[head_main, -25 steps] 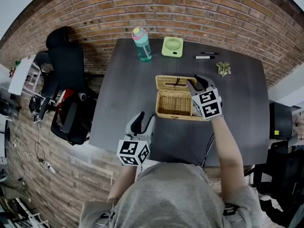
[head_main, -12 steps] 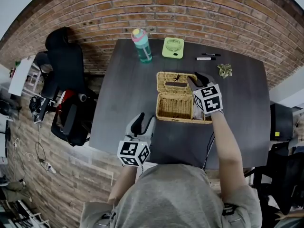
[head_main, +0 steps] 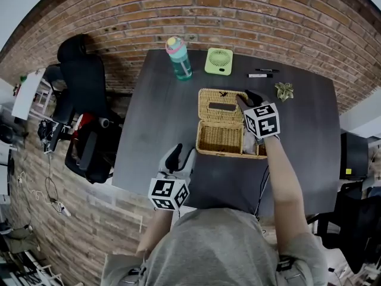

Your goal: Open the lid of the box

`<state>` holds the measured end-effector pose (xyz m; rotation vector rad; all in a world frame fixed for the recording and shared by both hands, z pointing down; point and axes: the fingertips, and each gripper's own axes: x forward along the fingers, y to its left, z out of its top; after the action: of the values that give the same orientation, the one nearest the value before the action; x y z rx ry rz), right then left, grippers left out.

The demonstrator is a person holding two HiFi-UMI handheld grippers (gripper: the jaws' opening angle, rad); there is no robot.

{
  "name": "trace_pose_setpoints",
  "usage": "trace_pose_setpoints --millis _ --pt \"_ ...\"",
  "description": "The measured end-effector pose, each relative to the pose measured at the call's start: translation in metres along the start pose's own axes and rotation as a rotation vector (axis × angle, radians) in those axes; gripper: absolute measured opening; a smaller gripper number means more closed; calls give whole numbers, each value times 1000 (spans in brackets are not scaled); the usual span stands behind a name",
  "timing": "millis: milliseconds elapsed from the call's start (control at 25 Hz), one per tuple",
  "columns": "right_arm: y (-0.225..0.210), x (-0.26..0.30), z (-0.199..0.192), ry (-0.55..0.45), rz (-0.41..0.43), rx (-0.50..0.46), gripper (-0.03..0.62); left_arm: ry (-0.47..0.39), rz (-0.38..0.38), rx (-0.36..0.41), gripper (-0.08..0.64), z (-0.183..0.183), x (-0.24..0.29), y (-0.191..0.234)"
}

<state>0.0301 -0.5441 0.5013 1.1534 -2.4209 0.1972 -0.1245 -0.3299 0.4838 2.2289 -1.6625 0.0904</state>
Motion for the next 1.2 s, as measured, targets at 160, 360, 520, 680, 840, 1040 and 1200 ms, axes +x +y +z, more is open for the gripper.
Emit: trace_pose_setpoints --millis 160,360,520,680,840,1040,1200 --pt "-5 9 -3 5 10 44 137 6 5 -5 170 -1 2 3" --pt "-10 20 -9 9 15 91 137 13 9 -6 170 -5 6 5" --pt "-15 30 -15 25 20 121 137 20 13 -11 170 -5 11 6" --pt "-19 40 -23 44 31 151 137 24 18 -10 170 -5 15 8" --pt "-22 48 -30 59 38 179 137 26 25 -12 170 -5 18 11" --pt "-24 57 -39 87 50 195 137 32 29 -12 170 -5 22 14" --pt "-25 63 -46 108 53 221 137 35 29 -11 170 -5 24 16"
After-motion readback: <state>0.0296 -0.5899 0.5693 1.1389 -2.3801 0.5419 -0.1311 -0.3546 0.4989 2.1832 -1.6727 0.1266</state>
